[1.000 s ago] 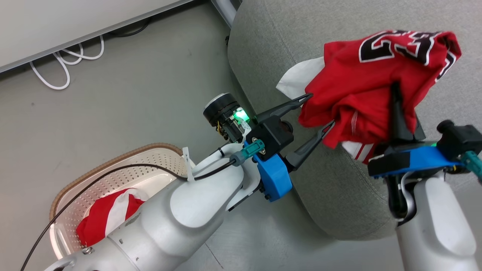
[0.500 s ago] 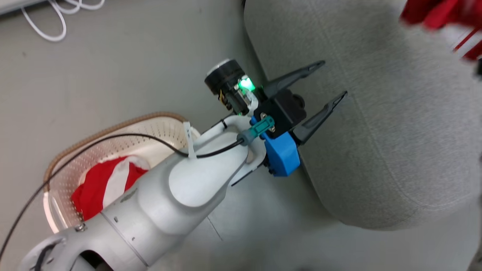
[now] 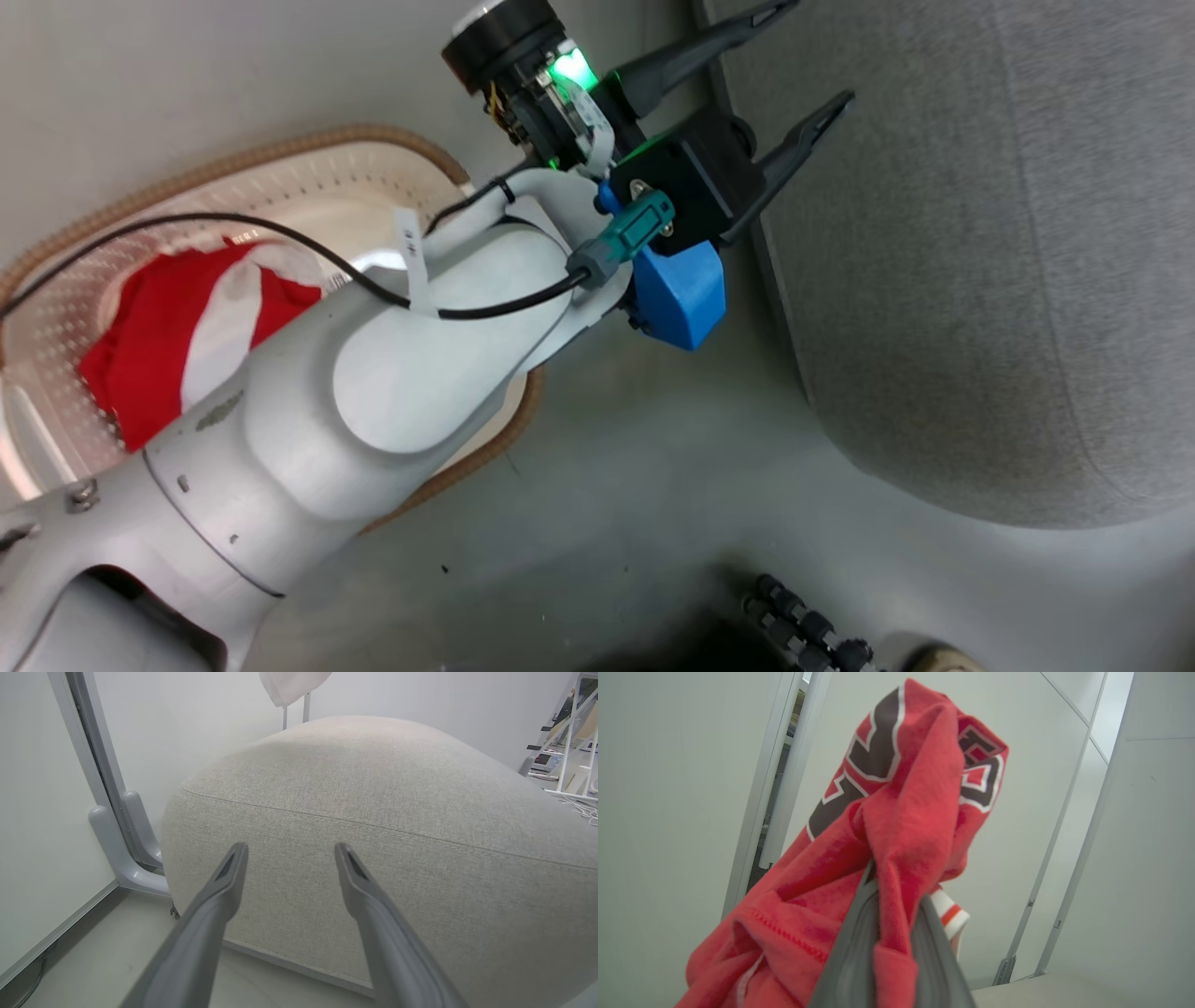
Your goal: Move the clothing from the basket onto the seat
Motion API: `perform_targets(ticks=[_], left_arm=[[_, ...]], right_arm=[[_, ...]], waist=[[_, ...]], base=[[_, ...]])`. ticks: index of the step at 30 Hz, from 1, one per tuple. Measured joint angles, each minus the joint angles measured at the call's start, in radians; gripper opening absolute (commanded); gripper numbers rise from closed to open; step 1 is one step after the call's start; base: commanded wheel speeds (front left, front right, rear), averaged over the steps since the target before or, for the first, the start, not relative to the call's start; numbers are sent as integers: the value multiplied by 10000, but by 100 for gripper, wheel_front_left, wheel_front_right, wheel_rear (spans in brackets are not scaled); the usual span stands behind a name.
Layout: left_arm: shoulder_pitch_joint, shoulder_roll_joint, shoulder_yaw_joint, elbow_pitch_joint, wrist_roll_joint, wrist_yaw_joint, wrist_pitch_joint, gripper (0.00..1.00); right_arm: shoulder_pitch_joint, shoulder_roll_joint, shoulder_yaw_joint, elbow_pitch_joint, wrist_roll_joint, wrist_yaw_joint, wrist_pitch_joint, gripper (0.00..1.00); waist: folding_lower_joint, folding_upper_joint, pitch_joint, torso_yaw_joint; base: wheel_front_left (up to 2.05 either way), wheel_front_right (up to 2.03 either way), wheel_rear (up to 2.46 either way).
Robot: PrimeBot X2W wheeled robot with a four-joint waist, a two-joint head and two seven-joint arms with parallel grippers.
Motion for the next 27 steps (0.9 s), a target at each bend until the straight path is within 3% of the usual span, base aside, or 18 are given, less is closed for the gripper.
perform_targets(ticks=[5, 10, 23, 24, 25, 27], left_arm=[[-274, 192, -52, -552, 167, 104, 330, 100], [-320, 362, -113, -911, 244, 261, 453, 100], [-307, 384, -176, -1135, 199, 380, 456, 100], [-310, 368, -182, -1131, 190, 382, 435, 100], [-311, 359, -186, -1120, 163, 387, 412, 100], [-310, 332, -190, -1076, 153, 395, 314, 100]], right_arm=[[-18, -100, -485, 514, -142, 0, 0, 0], [387, 226, -849, 1271, -362, 0, 0, 0], [1572, 1204, -1210, 2623, -587, 0, 0, 0], [1596, 1225, -1200, 2656, -589, 0, 0, 36], [1625, 1258, -1200, 2675, -610, 0, 0, 100], [1754, 1289, -1179, 2673, -637, 0, 0, 100]], waist=[[0, 0, 890, -5], [0, 0, 1488, 101], [-1, 0, 1557, 314], [-1, 0, 1546, 337], [-1, 0, 1528, 358], [-1, 0, 1466, 408]], base=[[0, 0, 0], [0, 0, 0], [0, 0, 0], [0, 0, 0], [0, 0, 0], [0, 0, 0]])
